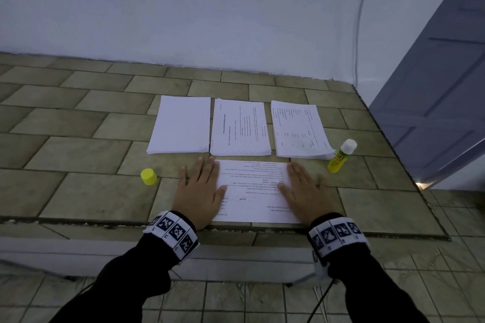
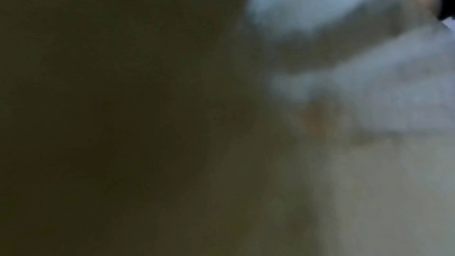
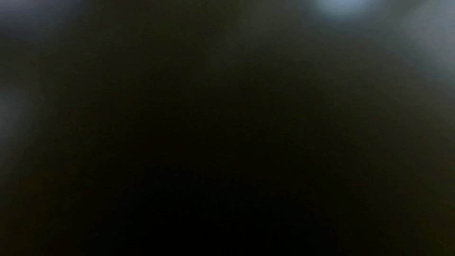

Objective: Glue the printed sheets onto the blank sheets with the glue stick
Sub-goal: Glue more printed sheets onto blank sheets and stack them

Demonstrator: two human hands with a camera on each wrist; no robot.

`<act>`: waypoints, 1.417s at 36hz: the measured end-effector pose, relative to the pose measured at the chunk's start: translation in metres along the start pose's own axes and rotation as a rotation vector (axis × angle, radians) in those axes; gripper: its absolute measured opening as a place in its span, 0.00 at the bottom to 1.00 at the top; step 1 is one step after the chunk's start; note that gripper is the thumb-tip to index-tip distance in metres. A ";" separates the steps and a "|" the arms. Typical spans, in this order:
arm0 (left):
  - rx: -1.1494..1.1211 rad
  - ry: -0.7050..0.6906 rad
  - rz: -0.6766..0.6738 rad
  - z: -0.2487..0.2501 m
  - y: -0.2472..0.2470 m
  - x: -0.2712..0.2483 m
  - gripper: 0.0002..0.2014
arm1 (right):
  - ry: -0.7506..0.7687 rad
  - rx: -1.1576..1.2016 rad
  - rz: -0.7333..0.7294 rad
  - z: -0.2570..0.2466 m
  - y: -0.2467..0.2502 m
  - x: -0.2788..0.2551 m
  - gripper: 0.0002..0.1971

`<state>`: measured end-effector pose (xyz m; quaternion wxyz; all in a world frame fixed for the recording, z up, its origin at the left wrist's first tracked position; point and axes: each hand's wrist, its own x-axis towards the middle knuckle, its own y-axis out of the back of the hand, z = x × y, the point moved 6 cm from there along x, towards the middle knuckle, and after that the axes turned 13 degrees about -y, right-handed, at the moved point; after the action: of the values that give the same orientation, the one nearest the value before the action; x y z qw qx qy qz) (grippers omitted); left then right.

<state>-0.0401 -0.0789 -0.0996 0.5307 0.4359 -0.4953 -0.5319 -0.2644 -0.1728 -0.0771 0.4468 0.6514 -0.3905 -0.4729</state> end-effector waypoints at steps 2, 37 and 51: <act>-0.003 0.003 -0.024 0.001 -0.001 0.000 0.39 | -0.010 0.033 -0.030 0.000 0.009 0.001 0.32; -0.025 0.039 -0.094 0.006 0.010 -0.002 0.57 | 0.135 0.091 0.026 -0.018 0.099 0.041 0.08; -0.027 0.036 -0.082 0.005 0.004 -0.003 0.55 | -0.058 0.699 0.182 0.005 0.165 0.069 0.05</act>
<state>-0.0448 -0.0754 -0.0951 0.5230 0.4585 -0.4601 -0.5518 -0.2662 -0.2871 0.0612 0.2261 0.7138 -0.5973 -0.2873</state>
